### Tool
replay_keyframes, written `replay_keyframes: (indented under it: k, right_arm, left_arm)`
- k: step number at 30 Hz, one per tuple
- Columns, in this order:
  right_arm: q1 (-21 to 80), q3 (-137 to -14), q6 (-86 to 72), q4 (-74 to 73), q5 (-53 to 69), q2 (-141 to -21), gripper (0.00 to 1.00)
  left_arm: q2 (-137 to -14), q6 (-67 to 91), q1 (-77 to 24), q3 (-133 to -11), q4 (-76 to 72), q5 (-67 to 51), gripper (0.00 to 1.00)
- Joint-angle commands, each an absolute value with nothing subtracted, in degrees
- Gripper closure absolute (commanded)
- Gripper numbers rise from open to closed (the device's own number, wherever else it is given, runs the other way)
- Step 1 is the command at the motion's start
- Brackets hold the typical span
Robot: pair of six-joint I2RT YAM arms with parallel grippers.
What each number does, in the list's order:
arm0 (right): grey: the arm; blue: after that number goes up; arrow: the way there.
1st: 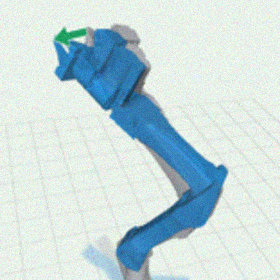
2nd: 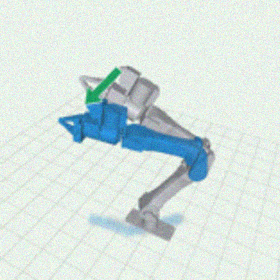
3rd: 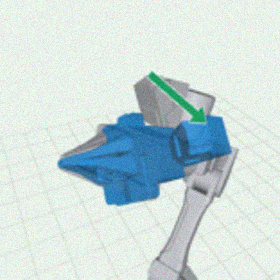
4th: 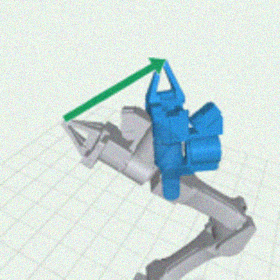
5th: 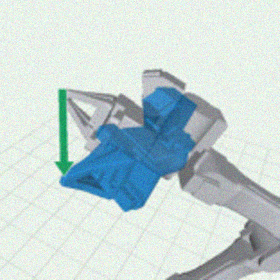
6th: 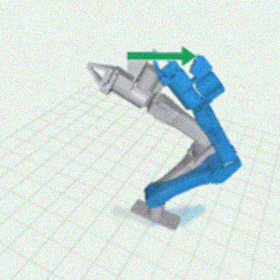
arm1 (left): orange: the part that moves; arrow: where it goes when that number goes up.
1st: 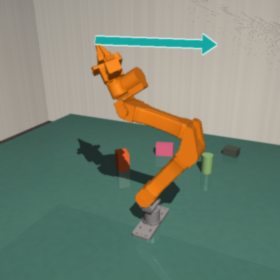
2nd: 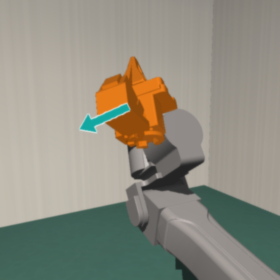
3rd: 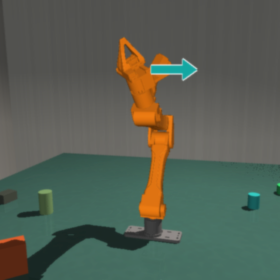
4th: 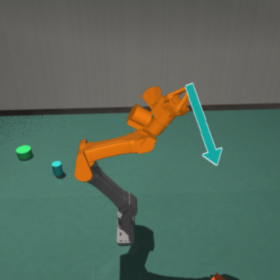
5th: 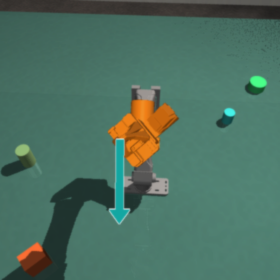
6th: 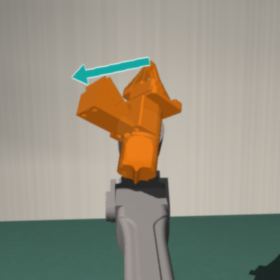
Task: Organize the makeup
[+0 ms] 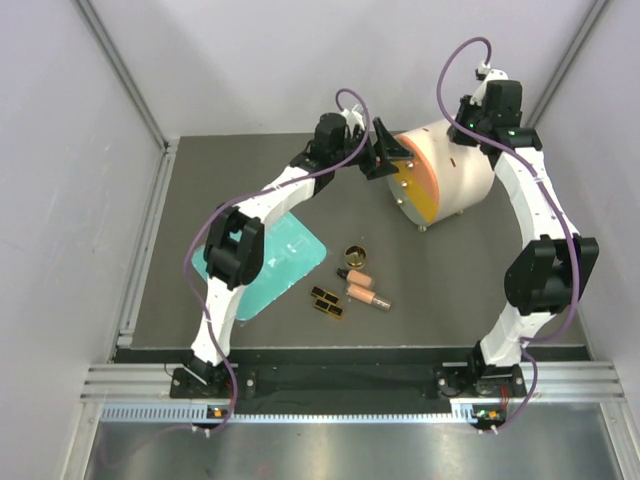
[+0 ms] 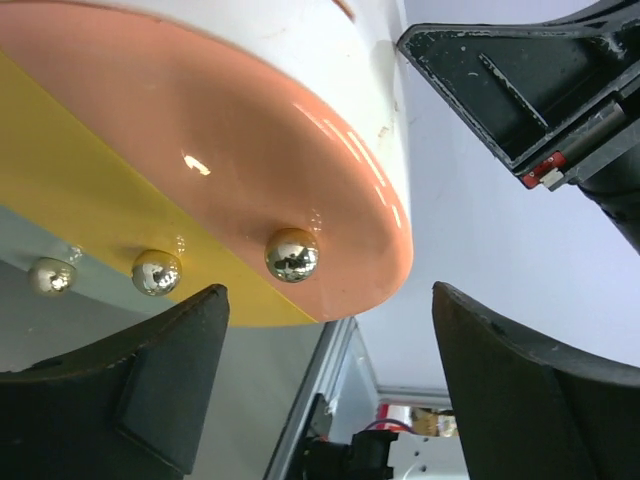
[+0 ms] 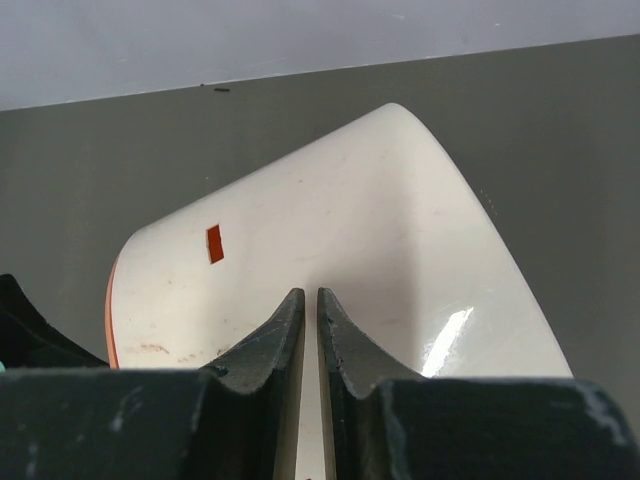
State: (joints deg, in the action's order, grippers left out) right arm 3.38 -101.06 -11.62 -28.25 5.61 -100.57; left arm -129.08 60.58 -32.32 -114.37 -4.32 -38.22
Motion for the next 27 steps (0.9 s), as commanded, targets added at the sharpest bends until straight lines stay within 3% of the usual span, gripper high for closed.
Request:
replay_keyframes:
  k: [1, 3, 11, 16, 27]
  right_arm:
    - [4.22, -102.57, -10.72, -28.47, 6.06, -100.02, 0.89]
    - [4.13, -102.22, -10.72, -28.30, 6.33, -100.02, 0.89]
    - [4.13, -100.20, -10.72, -27.95, 7.21, -99.41, 0.88]
    - [4.13, -98.79, -10.46, -27.69, 7.82, -98.79, 0.87]
    - [4.13, -97.65, -10.20, -27.51, 7.56, -98.61, 0.86]
  left_arm:
    - [-129.73, 68.99, -31.90, -110.48, -18.79, -39.99, 0.17]
    - [-130.16, 70.13, -31.90, -109.69, -20.56, -40.25, 0.24]
    - [-132.10, 72.16, -31.90, -109.69, -24.43, -40.52, 0.26]
    - [-133.85, 75.92, -31.90, -109.95, -29.96, -41.39, 0.37]
    - [-135.53, 75.59, -31.90, -111.44, -29.44, -41.75, 0.44]
